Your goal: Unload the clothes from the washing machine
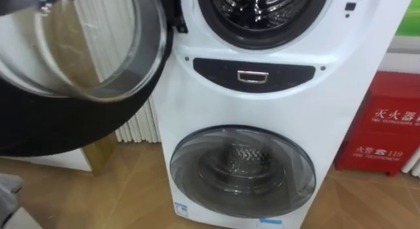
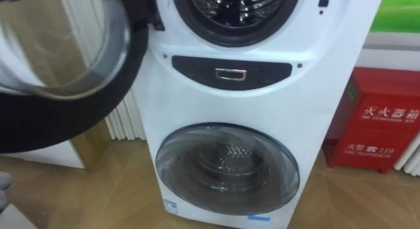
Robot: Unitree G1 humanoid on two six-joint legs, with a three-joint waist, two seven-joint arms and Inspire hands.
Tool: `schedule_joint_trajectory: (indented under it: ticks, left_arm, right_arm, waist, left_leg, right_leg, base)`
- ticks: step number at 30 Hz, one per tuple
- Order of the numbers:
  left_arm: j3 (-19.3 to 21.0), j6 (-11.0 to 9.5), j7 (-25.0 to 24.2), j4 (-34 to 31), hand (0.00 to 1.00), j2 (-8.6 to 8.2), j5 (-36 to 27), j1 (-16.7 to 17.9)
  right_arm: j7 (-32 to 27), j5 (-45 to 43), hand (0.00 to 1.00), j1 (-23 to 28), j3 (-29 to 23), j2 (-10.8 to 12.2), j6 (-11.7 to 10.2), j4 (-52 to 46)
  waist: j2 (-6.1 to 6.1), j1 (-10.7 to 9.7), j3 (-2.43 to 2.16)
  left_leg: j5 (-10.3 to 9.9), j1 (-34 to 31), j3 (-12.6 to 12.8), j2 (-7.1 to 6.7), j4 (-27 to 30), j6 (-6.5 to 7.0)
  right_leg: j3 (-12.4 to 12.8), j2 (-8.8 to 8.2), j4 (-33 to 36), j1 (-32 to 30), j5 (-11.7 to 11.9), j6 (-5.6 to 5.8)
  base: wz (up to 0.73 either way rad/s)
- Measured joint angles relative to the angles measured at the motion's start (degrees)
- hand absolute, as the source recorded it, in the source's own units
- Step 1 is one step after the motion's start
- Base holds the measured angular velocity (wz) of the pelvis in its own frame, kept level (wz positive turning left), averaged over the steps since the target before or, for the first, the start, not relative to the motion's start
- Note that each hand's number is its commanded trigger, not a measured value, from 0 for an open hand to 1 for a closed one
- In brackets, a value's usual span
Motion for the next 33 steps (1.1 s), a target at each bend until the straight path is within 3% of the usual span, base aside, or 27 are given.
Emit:
schedule_joint_trajectory:
  ticks: [4, 6, 7, 9, 11, 12, 14, 17, 19, 20, 21, 25, 26, 30, 33]
  left_arm:
    - [-0.3, -0.2, 0.0, -7.0, 0.0, -5.09, 0.0, 3.7]
    - [-3.4, -0.4, -0.1, -8.1, 0.0, -8.13, 0.3, 5.0]
    - [-4.5, -0.4, -0.4, -8.1, 0.0, -8.69, 0.8, 5.2]
    - [-9.6, -1.3, -4.3, -8.8, 0.0, -11.37, 3.0, 7.2]
    - [-14.0, -1.1, -6.4, -8.8, 0.0, -13.12, 3.3, 7.2]
    - [-16.3, -1.1, -7.6, -8.8, 0.0, -13.92, 3.6, 7.2]
    - [-18.7, -1.1, -8.6, -8.8, 0.0, -15.3, 4.1, 7.1]
    - [-22.2, -1.1, -9.8, -9.1, 0.0, -17.91, 6.1, 7.0]
    - [-25.3, -1.1, -11.0, -9.6, 0.0, -18.73, 6.7, 6.7]
    - [-27.6, -0.8, -12.0, -10.5, 0.0, -19.18, 7.5, 6.3]
    - [-27.3, -0.3, -11.8, -10.5, 0.0, -21.29, 7.6, 5.6]
    - [-31.1, 1.3, -16.3, -10.5, 0.0, -22.17, 10.1, 2.9]
    - [-33.7, 2.3, -18.5, -10.6, 0.0, -22.69, 11.1, 1.0]
    - [-38.7, 3.4, -24.0, -10.6, 0.0, -25.18, 12.0, -7.1]
    - [-38.5, 3.4, -25.8, -9.9, 0.0, -24.86, 11.8, -11.6]
  right_arm:
    - [-0.3, 0.3, 0.0, -1.2, 2.5, 0.0, 0.3, 0.0]
    - [-0.7, -0.2, 0.0, -2.1, 4.7, 0.2, 0.8, 0.1]
    - [-0.7, -0.7, 0.0, -2.4, 5.2, 0.2, 1.0, 0.1]
    - [-0.5, -2.0, 0.0, -2.7, 7.4, 0.4, 1.5, 0.0]
    - [-0.4, -1.8, 0.0, -3.7, 9.2, 0.5, 1.5, 0.0]
    - [-0.5, -1.8, 0.0, -4.5, 9.7, 0.8, 1.5, -0.4]
    - [-0.7, -1.7, 0.0, -5.6, 11.3, 1.4, 1.5, -0.4]
    - [-0.7, -1.7, 0.0, -6.0, 13.8, 2.7, 1.5, -0.5]
    - [-0.7, -1.4, 0.0, -6.4, 15.6, 2.8, 1.6, -0.5]
    - [-0.8, -0.7, 0.0, -7.4, 16.1, 2.9, 1.7, -0.4]
    - [-1.0, 0.4, 0.0, -8.1, 16.9, 3.0, 1.7, -0.4]
    - [-1.7, 1.9, 0.0, -10.8, 19.1, 4.3, 1.6, -0.2]
    - [-1.8, 2.3, 0.0, -11.4, 19.8, 4.6, 1.5, -0.2]
    - [-1.6, 3.2, 0.0, -13.2, 20.1, 5.1, 1.4, -0.4]
    - [-1.9, 4.3, 0.0, -13.5, 19.9, 4.9, 1.4, -0.4]
  waist:
    - [-0.03, -0.7, 0.01]
    - [-0.11, -1.7, -0.02]
    - [-0.12, -2.0, -0.03]
    - [-0.43, -2.4, 0.0]
    - [-0.69, -3.1, 0.16]
    - [-0.79, -4.5, 0.27]
    - [-1.26, -7.0, 0.18]
    - [-1.38, -8.7, 0.08]
    - [-1.2, -9.7, 0.0]
    - [-1.14, -10.4, -0.02]
    - [-1.15, -10.4, -0.03]
    - [-1.0, -11.5, -0.06]
    - [-0.92, -11.8, -0.07]
    - [0.81, -13.6, -0.18]
    - [2.31, -15.1, 0.09]
  left_leg:
    - [0.6, -1.7, 0.3, -0.51, 0.5, 0.77]
    - [1.1, -2.5, 0.6, -0.88, 0.5, 1.65]
    - [1.2, -2.8, 0.8, -1.0, 0.5, 1.86]
    - [1.7, -2.9, 2.0, -1.49, 0.4, 2.67]
    - [1.8, -3.0, 3.3, -1.7, 0.4, 2.93]
    - [1.7, -3.2, 3.4, -1.79, 0.4, 2.9]
    - [1.7, -3.3, 3.7, -1.9, 0.4, 2.99]
    - [1.9, -3.2, 5.2, -1.9, -0.3, 3.14]
    - [1.9, -3.3, 5.3, -1.83, -0.7, 3.01]
    - [1.9, -3.3, 5.8, -1.75, -1.1, 2.93]
    - [1.9, -3.3, 6.4, -1.65, -1.2, 2.84]
    - [1.8, -3.1, 6.4, -1.46, -1.2, 2.71]
    - [1.7, -3.2, 6.4, -1.47, -1.3, 2.77]
    - [1.4, -3.0, 6.9, -1.41, -1.8, 2.75]
    - [1.2, -1.2, 8.5, -1.15, -3.1, 2.4]
  right_leg:
    - [-0.1, -0.6, -1.1, -0.7, 2.6, 0.39]
    - [-0.4, -1.29, -0.8, -1.5, 3.6, 0.52]
    - [-0.3, -1.44, -0.8, -1.5, 3.9, 0.57]
    - [-0.4, -1.72, -0.9, -1.9, 4.5, 0.77]
    - [-0.3, -1.84, -1.0, -2.4, 5.0, 0.95]
    - [-0.4, -1.72, -1.2, -2.5, 5.1, 0.96]
    - [-0.7, -1.63, -1.5, -2.5, 5.2, 0.97]
    - [-0.7, -1.44, -2.1, -3.2, 5.2, 1.01]
    - [-0.5, -1.19, -2.1, -3.7, 5.2, 1.01]
    - [-0.5, -1.07, -2.3, -4.0, 5.2, 1.01]
    - [-0.4, -0.91, -3.0, -4.0, 5.3, 0.84]
    - [-0.6, -0.64, -3.3, -3.8, 5.3, 0.81]
    - [-0.8, -0.64, -3.9, -3.6, 5.3, 0.81]
    - [0.0, -0.37, -4.0, -4.0, 5.3, 0.84]
    - [2.2, 0.46, -4.1, -3.7, 5.2, 0.92]
  base:
    - [0.01]
    - [-0.05]
    - [-0.12]
    - [-0.23]
    - [-0.32]
    - [-0.3]
    - [-0.21]
    - [-0.27]
    - [-0.15]
    - [-0.22]
    - [-0.2]
    - [-0.01]
    - [0.0]
    - [-0.09]
    - [-0.36]
